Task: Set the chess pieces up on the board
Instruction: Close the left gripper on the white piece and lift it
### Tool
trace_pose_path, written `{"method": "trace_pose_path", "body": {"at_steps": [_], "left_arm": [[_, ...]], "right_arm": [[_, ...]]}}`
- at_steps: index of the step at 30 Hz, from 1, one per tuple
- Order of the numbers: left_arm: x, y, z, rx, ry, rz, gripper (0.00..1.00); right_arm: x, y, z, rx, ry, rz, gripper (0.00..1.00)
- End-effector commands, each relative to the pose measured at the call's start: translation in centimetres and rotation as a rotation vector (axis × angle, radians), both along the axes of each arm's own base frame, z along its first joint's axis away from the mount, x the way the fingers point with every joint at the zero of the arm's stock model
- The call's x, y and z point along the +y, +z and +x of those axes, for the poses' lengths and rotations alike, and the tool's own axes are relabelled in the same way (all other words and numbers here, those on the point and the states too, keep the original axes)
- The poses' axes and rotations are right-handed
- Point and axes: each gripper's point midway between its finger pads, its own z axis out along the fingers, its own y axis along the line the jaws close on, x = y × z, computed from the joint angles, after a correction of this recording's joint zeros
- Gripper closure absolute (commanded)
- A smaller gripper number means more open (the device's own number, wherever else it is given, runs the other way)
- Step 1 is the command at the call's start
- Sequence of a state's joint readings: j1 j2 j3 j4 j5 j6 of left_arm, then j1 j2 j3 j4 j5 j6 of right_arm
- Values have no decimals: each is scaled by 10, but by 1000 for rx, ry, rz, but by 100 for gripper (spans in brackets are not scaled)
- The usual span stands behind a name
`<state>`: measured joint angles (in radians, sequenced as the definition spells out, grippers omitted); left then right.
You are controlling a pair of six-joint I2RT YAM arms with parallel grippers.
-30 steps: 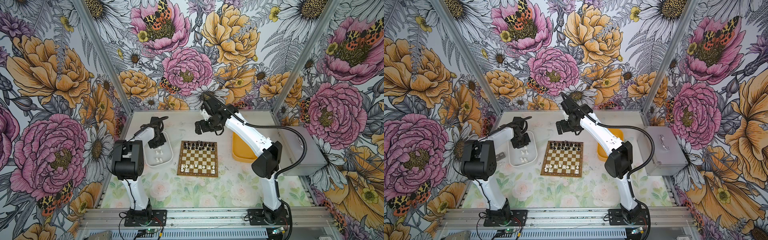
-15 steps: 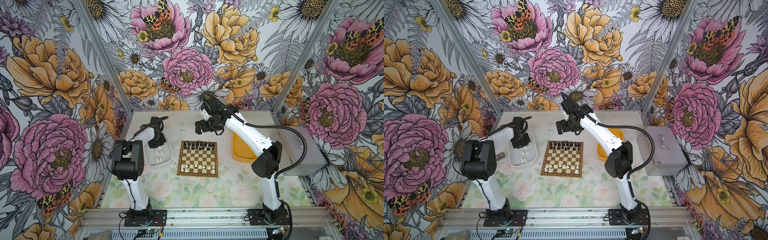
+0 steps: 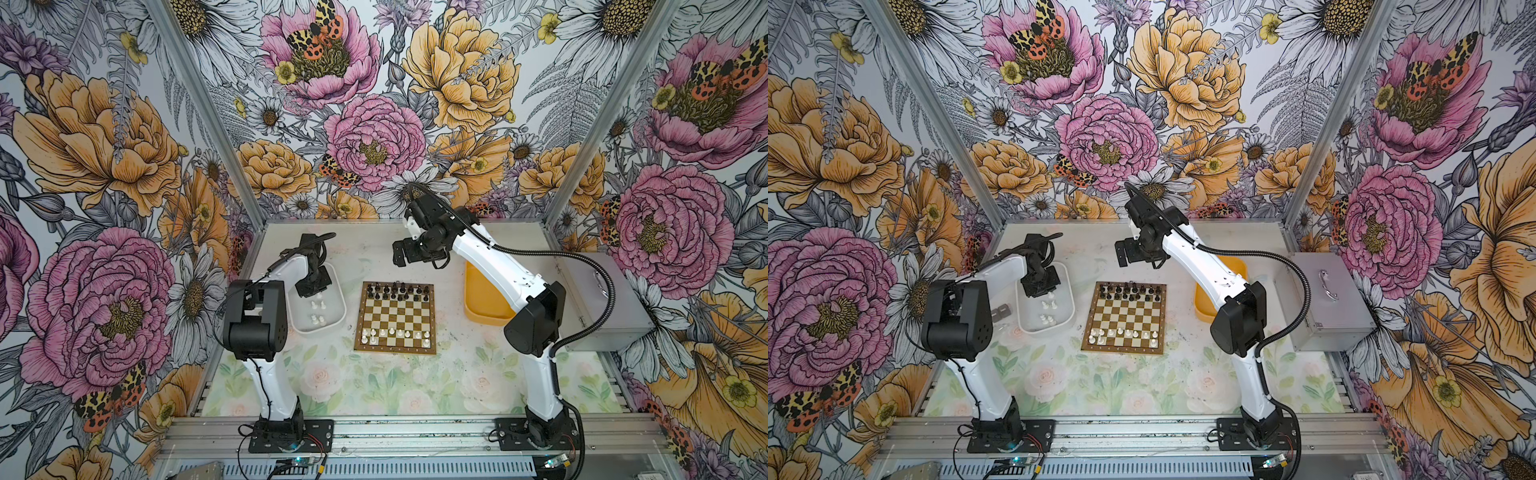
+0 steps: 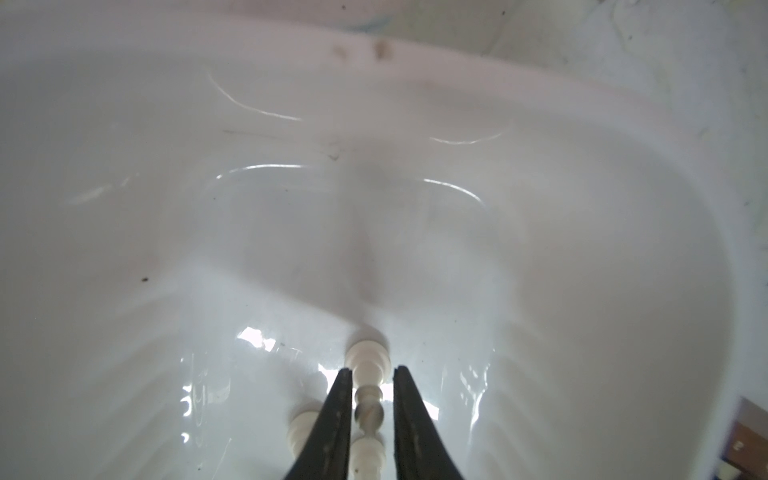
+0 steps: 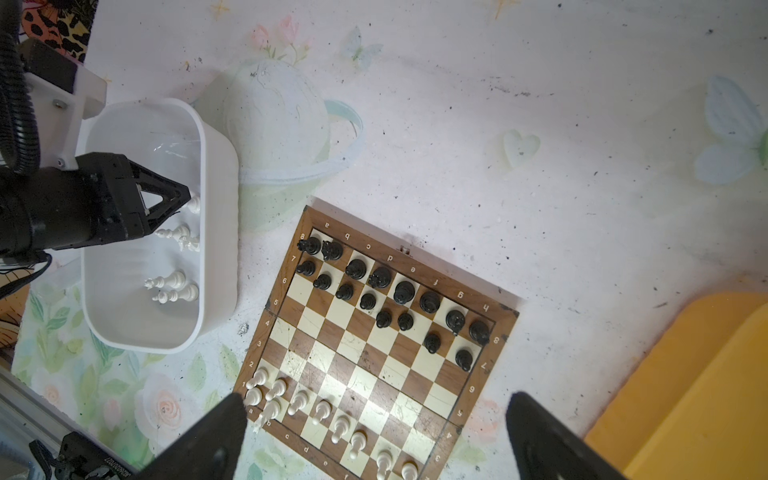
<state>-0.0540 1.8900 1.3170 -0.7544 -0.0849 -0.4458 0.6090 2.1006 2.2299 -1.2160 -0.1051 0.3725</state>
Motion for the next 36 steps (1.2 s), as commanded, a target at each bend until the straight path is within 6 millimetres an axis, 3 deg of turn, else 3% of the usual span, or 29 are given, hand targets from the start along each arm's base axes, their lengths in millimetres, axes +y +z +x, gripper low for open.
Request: {"method": "trace_pose_path", "body": {"at_steps": [1,20,32,33,36], "left_arm": [[2,0,7,-15,-5,-10,81],[3,2,2,-12,-6,-17,90],[-1,31,4,-51,-25,-14,92],[-1,47,6,-86,-29,-14,93],[-4,60,7,-105,-39,-16,93]], "right_arm": [[-3,16,4,-38,-9,14,0],[-5,14,4,-37,-13,7,0],[-3,14,5,-37,-14,10,0],[-3,14,5,-37,-14,10,0],[-3,13,6,-38,-15,9,0]]}}
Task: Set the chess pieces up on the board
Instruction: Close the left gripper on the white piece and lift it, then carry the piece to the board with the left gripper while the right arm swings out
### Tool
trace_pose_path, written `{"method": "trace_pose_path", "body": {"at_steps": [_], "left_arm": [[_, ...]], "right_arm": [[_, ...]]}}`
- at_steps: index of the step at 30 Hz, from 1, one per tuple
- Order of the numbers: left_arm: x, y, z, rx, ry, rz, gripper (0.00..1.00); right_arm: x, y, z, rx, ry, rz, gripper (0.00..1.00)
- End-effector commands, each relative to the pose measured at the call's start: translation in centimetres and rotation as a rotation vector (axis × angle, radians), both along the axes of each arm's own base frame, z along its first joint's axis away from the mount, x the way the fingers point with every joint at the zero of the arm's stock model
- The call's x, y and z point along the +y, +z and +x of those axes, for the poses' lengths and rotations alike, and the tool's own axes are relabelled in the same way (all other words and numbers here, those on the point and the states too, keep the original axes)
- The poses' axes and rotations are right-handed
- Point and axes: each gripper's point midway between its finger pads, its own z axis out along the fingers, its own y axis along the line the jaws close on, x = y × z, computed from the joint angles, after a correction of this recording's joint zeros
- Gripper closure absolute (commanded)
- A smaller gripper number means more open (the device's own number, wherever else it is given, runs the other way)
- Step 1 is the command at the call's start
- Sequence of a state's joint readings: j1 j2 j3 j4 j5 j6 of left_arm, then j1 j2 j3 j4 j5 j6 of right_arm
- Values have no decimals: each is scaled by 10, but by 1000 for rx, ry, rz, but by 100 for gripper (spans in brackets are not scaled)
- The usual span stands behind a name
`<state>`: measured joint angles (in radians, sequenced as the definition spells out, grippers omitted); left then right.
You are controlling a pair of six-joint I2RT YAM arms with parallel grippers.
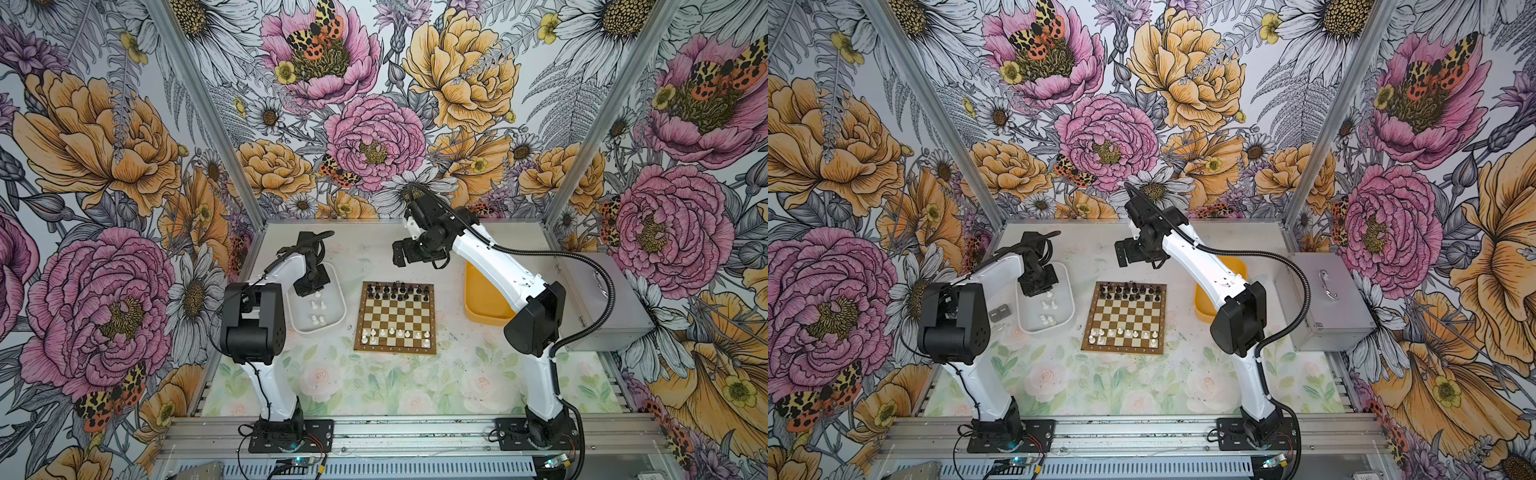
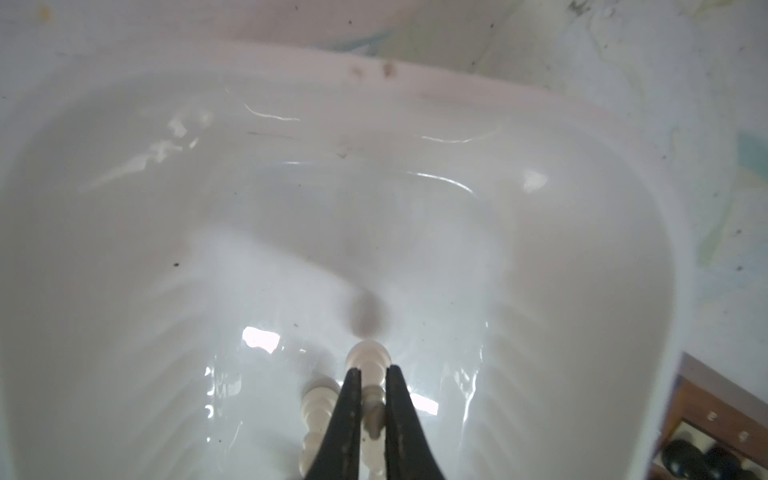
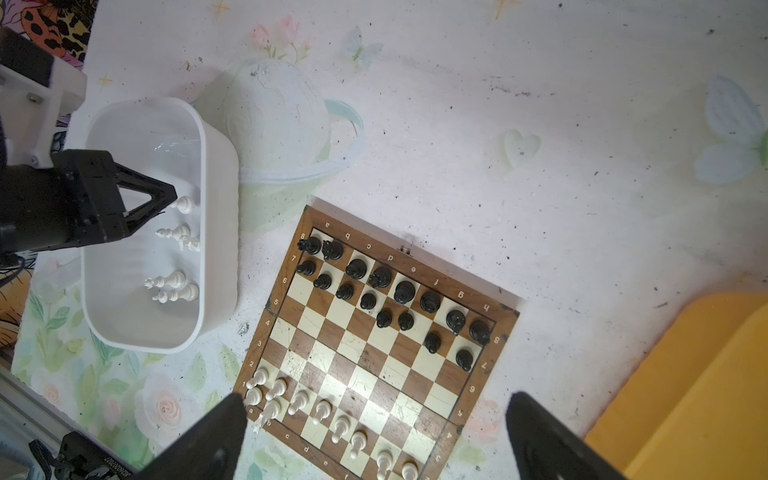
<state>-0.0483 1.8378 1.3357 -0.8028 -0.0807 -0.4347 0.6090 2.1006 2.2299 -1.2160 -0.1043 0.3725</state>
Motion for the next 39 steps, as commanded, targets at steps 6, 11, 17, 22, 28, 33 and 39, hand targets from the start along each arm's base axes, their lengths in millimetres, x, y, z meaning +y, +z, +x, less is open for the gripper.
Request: {"method": "trace_pose_path", "body": {"at_steps": [6,11,17,22,28,33,39], "left_arm": [[-14,58,9,-106,-66,-31,95],[-23,73,5,-125,-93,-63,95],[-35,89,0,-141,-129,-82,95],[-44,97,-5,-143,-154,-88,95],[-59,112,-12,-159,-181,-90,96],[-76,128,-22,-191,-211,-105,96],[-101,143,-43,-224,-268,-133,95]], "right_arm": [[-3,13,5,-34,-17,12,0],[-2,11,4,-25,-15,15,0],[-1,11,4,-24,-12,16,0],[-1,10,4,-22,-10,15,0],[-1,13,3,-29,-8,19,0],[-7,19,-1,-32,-28,19,0],[-26,27,-12,-46,-83,-9,1]]}}
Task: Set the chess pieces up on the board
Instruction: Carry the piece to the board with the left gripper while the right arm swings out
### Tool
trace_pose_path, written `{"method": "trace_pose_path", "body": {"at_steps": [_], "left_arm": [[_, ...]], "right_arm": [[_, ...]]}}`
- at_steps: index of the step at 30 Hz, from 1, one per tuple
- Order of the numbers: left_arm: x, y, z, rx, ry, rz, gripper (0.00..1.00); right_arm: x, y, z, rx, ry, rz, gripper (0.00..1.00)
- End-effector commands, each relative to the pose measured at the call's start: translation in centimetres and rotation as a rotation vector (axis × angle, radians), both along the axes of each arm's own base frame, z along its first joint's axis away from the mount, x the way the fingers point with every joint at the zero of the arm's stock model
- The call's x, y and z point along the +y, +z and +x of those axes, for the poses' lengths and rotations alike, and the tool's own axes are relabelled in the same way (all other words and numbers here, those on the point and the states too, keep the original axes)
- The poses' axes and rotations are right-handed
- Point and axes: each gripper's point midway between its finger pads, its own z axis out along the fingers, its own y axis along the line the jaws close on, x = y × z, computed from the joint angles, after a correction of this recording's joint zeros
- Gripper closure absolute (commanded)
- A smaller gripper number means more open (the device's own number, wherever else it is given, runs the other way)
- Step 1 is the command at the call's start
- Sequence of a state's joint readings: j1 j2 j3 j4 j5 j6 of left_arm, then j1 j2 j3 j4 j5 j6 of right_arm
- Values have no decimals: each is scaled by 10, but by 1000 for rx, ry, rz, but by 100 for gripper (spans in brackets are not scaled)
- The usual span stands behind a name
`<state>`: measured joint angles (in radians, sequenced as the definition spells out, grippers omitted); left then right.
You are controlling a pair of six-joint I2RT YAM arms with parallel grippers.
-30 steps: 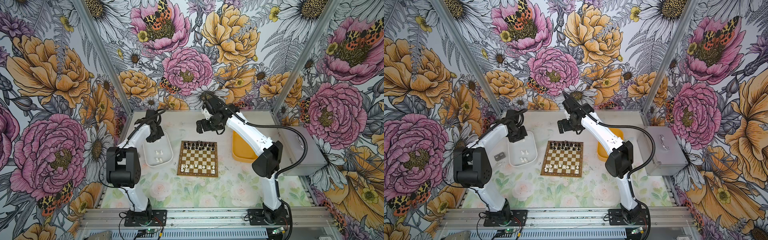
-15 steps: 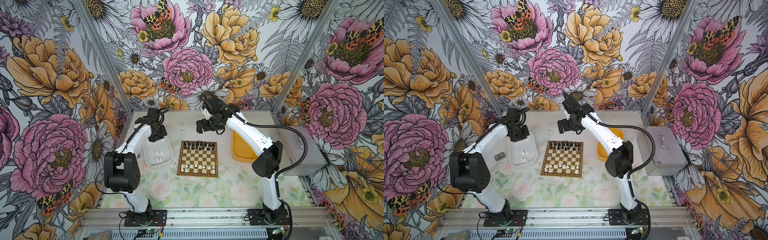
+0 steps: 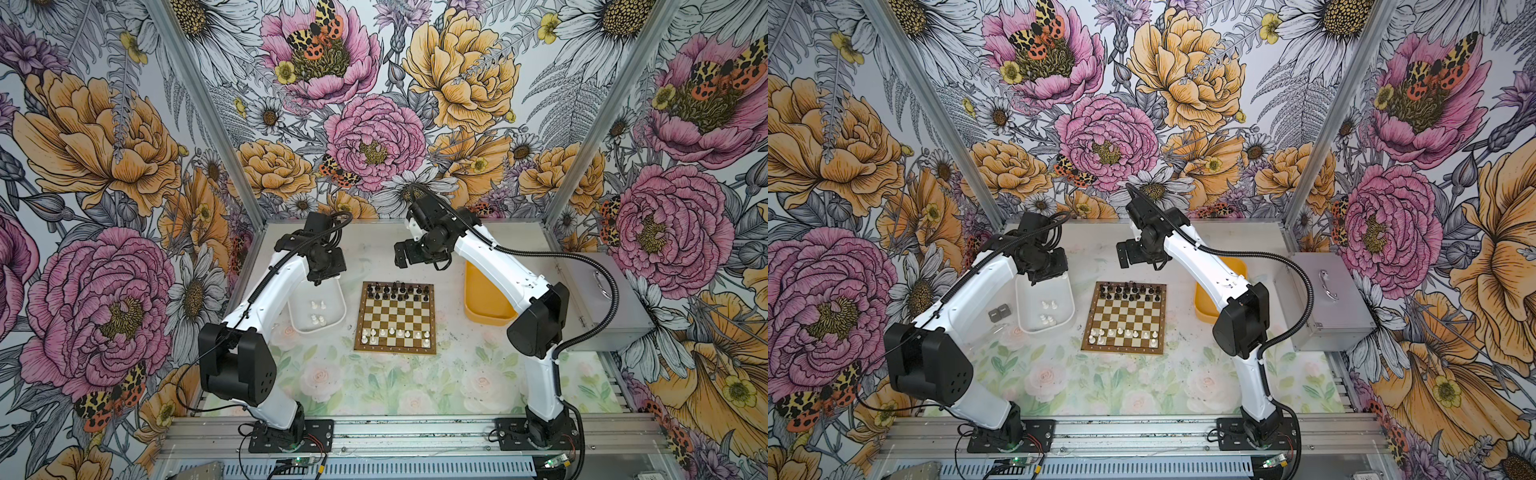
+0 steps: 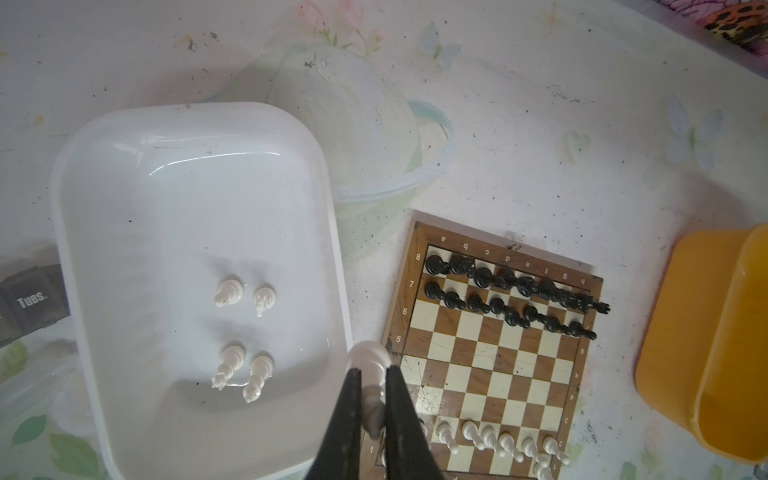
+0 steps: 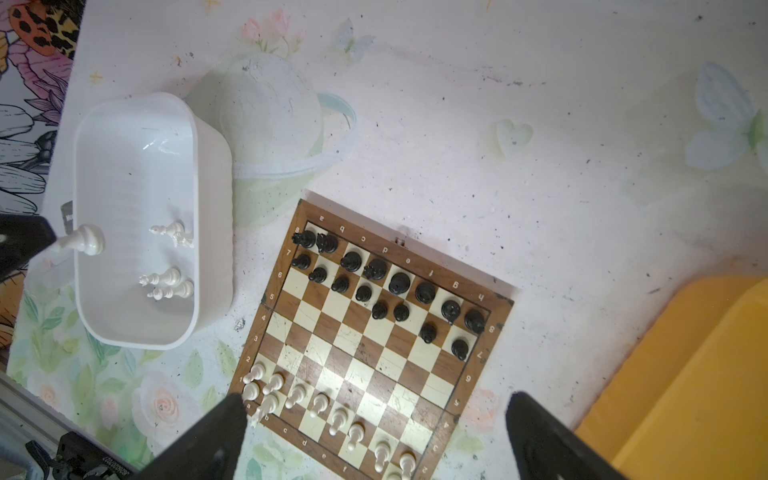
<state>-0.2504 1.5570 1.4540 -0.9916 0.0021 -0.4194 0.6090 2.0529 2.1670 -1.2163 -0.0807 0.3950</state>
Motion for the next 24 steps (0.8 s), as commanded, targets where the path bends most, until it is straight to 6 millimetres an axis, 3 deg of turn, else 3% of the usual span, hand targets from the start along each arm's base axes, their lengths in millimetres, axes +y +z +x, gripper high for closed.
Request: {"method": "trace_pose_path", "body": {"at_steps": [1,18,24], "left_arm": [[-14,14,-16,-21,-33,-41,95],[-71,11,-103,-29,-108,-54,95],[-88,-2,-131,-22,-104,-34,95]], "right_arm": [[-18,28,-7,-57,-62,7,0],[-67,38,-72,-70,-122,18,0],[-77,40,-101,-50,-107,54,0]]}}
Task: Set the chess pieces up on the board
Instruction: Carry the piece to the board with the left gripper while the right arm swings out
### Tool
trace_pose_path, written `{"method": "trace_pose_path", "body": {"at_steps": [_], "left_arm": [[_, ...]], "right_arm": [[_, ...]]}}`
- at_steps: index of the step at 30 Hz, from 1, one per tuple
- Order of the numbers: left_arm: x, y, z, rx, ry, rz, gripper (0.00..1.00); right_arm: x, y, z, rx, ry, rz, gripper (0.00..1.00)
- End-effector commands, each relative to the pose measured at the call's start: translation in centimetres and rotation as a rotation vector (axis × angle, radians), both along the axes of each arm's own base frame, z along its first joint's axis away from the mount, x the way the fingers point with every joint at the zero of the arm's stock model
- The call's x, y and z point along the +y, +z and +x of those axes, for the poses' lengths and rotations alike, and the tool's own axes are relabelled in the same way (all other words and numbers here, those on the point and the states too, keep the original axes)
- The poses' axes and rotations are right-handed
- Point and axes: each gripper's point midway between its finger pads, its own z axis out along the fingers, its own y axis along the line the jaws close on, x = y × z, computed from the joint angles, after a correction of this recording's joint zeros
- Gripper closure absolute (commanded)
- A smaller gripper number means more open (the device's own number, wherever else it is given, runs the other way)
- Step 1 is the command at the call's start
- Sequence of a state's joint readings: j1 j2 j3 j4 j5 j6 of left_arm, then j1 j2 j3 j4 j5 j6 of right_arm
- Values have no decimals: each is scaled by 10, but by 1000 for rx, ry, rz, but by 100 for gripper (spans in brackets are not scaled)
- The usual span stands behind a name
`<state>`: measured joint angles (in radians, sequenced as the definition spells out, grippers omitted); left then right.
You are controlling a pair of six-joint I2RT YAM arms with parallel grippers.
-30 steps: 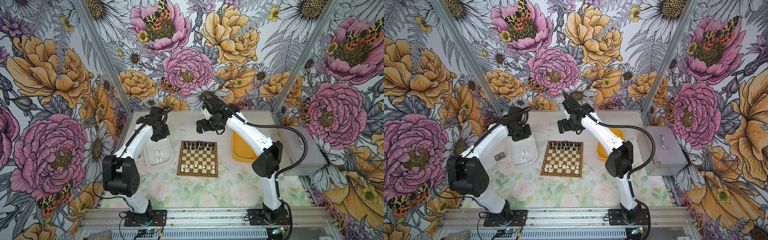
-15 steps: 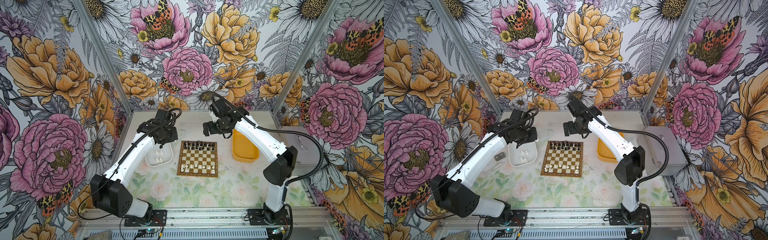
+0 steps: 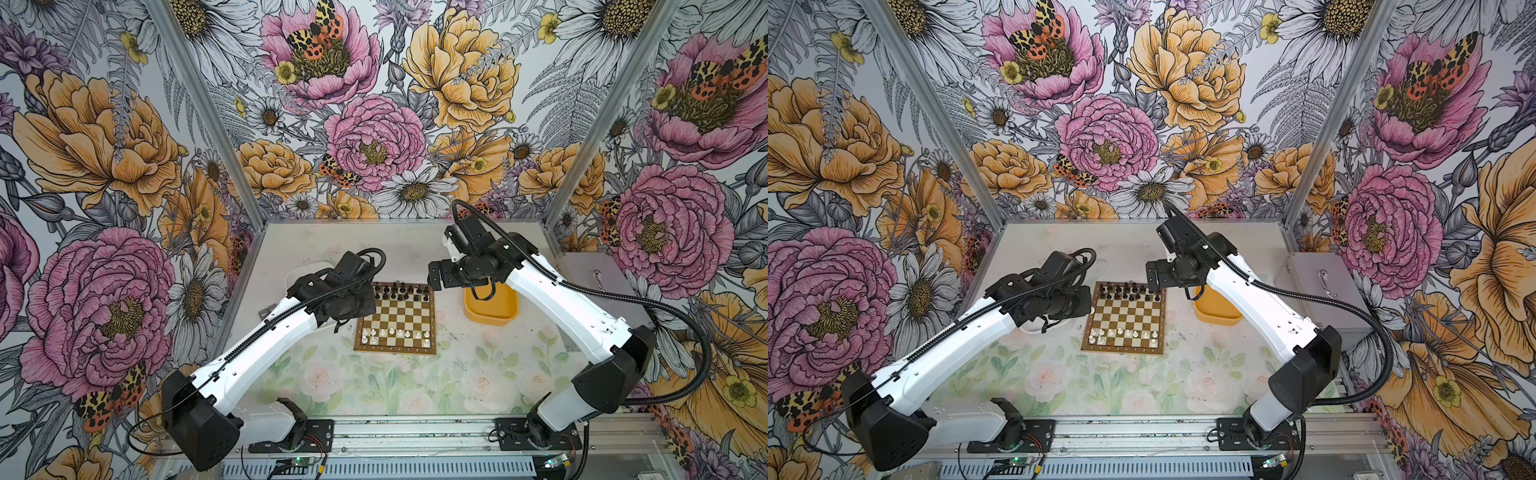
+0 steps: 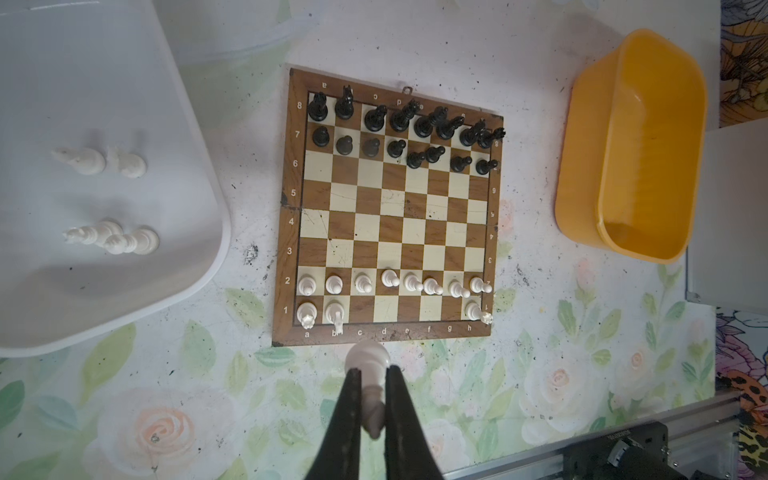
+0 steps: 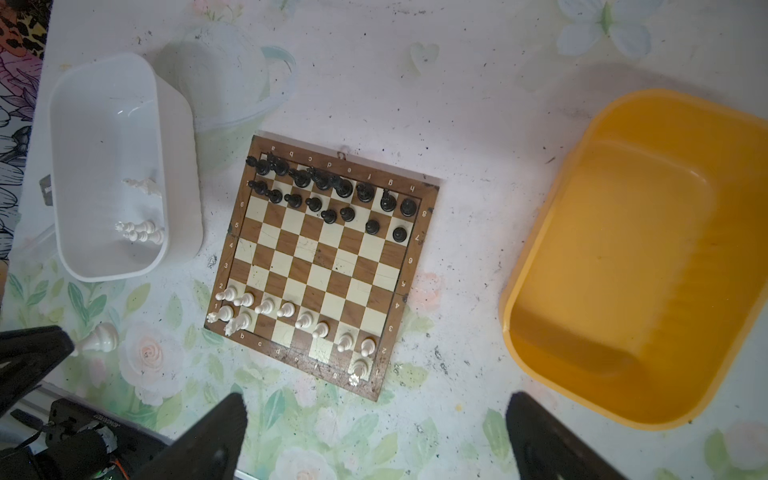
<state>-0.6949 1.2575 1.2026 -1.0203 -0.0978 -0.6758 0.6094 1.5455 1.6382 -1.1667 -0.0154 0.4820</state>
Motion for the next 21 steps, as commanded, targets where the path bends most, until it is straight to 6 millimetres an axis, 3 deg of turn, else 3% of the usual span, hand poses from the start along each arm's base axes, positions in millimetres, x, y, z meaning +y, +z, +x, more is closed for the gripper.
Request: {"method": "trace_pose_path", "body": {"at_steps": [1,9,21], "left_arm": [[-1,-8,-10,-9,65,28,95],[-20,-49,-37,34,30,132,96],[-42,-92,-34,75,-66,187,96]], "right_arm": [[0,12,-12,-19,5,58,0],[-20,8,-47,-3,-10,89,0],[-39,9,-70,-20,-70,117,0]]}}
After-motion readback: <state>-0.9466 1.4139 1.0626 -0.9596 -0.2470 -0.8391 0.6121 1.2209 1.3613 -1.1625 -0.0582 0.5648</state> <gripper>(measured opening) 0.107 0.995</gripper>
